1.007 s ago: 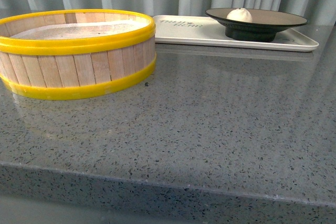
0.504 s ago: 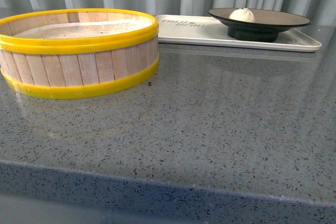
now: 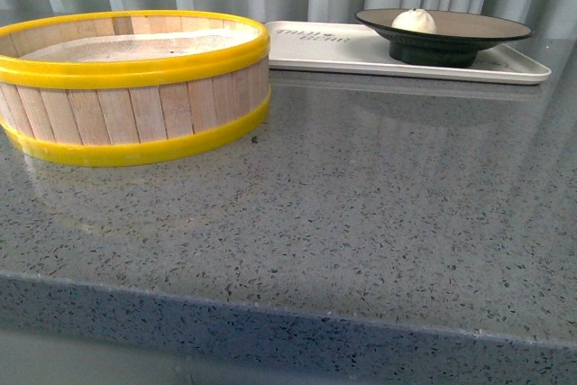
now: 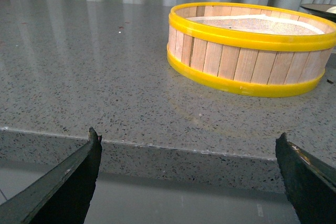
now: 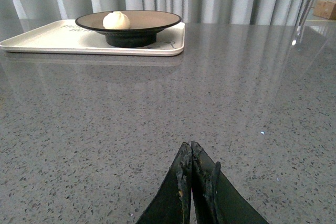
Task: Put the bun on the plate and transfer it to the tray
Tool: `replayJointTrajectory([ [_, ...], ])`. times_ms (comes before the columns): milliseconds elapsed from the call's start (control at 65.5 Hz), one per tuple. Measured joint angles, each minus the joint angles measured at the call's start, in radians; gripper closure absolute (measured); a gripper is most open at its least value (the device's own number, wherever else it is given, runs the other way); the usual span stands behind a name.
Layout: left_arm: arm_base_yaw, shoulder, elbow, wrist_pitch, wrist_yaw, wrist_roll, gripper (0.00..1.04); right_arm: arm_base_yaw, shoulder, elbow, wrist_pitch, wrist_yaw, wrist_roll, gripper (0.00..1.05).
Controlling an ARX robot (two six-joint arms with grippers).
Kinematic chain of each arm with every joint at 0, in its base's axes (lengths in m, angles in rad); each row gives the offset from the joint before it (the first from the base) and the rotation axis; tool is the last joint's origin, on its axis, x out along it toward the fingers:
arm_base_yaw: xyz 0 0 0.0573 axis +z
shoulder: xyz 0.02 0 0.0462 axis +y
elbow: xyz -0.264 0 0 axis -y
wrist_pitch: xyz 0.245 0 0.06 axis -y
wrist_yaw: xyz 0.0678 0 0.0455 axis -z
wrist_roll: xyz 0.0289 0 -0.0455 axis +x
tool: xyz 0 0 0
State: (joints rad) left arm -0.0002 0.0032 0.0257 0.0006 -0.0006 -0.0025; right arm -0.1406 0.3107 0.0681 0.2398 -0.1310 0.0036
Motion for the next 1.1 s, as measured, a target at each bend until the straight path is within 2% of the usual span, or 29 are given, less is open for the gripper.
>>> replayJointTrajectory([
  [46, 0.000, 0.000, 0.000, 0.000, 0.000, 0.000, 0.07, 0.022, -0.016, -0.005, -0.011, 0.026, 0.000, 1.03],
  [107, 0.000, 0.000, 0.000, 0.000, 0.000, 0.000, 0.07, 0.084, -0.035, -0.012, -0.024, 0.108, 0.000, 1.03],
  [214, 0.000, 0.000, 0.000, 0.000, 0.002, 0.000, 0.07, 0.134, -0.064, -0.021, -0.040, 0.121, -0.001, 1.03],
  [443, 0.000, 0.000, 0.000, 0.000, 0.000, 0.000, 0.07, 0.138, -0.132, -0.063, -0.060, 0.131, 0.000, 1.03],
  [534, 0.000, 0.000, 0.000, 0.000, 0.000, 0.000, 0.07, 0.138, -0.246, -0.063, -0.209, 0.129, -0.001, 1.03],
  [580, 0.000, 0.000, 0.000, 0.000, 0.000, 0.000, 0.07, 0.138, -0.284, -0.063, -0.232, 0.130, -0.001, 1.03],
  [931, 0.000, 0.000, 0.000, 0.000, 0.000, 0.000, 0.07, 0.138, -0.306, -0.063, -0.238, 0.130, -0.001, 1.03],
  [992, 0.000, 0.000, 0.000, 0.000, 0.000, 0.000, 0.07, 0.138, -0.306, -0.063, -0.238, 0.130, -0.002, 0.97],
  [1099, 0.000, 0.000, 0.000, 0.000, 0.000, 0.000, 0.07, 0.138, -0.306, -0.063, -0.238, 0.130, -0.002, 0.77],
])
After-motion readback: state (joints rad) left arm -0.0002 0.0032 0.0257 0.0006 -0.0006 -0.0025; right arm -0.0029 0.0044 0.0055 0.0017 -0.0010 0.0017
